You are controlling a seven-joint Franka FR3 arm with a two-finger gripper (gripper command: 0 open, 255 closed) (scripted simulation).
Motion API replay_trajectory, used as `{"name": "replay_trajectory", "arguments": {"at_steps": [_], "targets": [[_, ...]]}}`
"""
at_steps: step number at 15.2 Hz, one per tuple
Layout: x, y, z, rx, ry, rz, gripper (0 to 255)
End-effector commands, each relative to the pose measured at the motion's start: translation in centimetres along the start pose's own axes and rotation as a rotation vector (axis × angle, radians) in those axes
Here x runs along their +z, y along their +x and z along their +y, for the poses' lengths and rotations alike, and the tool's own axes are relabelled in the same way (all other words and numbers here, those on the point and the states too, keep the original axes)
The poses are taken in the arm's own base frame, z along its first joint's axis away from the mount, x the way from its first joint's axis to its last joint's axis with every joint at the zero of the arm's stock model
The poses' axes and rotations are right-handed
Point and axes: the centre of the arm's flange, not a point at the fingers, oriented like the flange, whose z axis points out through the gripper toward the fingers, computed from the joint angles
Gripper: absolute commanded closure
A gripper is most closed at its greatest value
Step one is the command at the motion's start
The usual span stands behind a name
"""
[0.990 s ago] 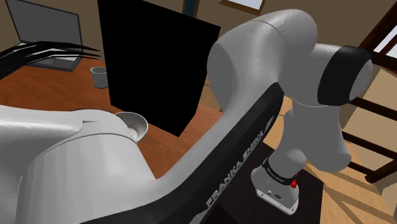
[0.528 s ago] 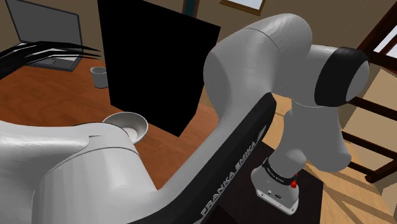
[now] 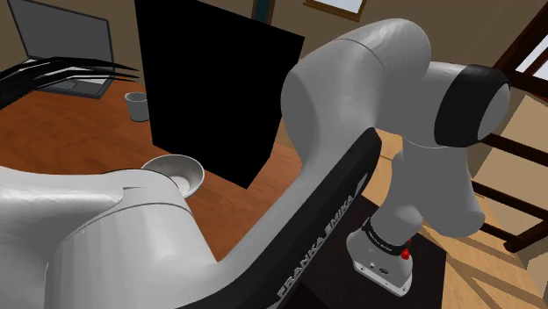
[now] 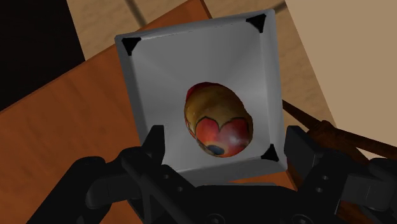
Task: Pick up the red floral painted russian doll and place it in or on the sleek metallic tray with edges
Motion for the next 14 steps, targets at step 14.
{"name": "replay_trajectory", "arguments": {"at_steps": [14], "targets": [[-5.0, 0.0, 0.0, 0.0, 0.0, 0.0, 0]]}}
